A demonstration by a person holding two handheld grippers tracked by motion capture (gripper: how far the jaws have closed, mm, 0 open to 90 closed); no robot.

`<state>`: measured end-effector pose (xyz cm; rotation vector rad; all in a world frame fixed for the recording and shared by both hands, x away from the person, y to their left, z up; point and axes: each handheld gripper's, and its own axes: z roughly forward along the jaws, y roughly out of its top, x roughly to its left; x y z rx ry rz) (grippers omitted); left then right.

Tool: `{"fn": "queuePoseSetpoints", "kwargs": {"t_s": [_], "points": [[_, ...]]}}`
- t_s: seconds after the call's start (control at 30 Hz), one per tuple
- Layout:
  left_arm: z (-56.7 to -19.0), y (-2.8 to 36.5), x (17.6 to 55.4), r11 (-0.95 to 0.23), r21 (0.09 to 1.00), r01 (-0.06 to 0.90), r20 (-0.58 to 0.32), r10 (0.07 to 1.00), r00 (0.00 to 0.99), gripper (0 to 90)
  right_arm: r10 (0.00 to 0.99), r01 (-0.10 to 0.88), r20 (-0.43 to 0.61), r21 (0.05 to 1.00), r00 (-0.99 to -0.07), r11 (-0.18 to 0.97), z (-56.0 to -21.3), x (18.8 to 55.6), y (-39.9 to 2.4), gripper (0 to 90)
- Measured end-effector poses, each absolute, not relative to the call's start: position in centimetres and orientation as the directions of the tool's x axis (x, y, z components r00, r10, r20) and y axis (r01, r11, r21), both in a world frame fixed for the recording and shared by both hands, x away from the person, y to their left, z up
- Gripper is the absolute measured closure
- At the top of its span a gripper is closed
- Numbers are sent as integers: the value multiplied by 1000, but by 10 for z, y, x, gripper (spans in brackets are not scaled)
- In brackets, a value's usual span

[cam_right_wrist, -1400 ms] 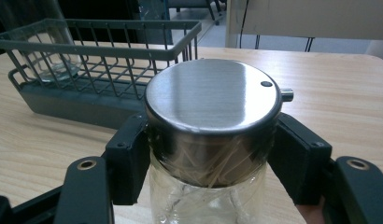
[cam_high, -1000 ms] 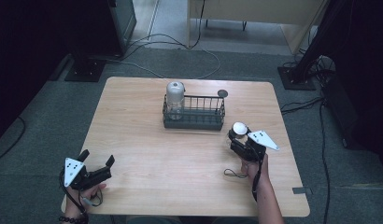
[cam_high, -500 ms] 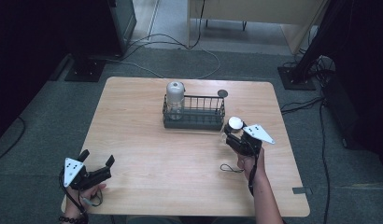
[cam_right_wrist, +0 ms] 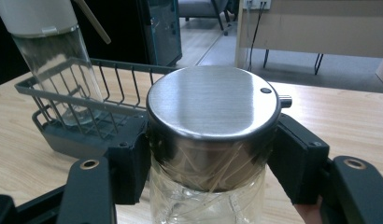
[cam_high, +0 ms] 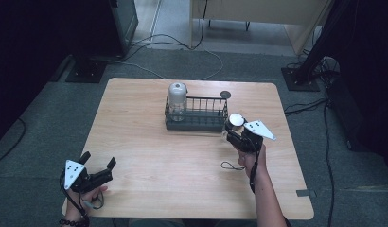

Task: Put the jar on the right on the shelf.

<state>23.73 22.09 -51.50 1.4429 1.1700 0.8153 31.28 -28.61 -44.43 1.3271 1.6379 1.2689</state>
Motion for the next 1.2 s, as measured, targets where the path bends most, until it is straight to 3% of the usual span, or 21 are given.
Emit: {"fn": "queuePoseSetpoints", "kwargs": {"t_s": [1.2], "points": [[-515,221,237,36,973,228,-105,949,296,0,958,279,62,960,-280,19,-404,338,-266,369]]}}
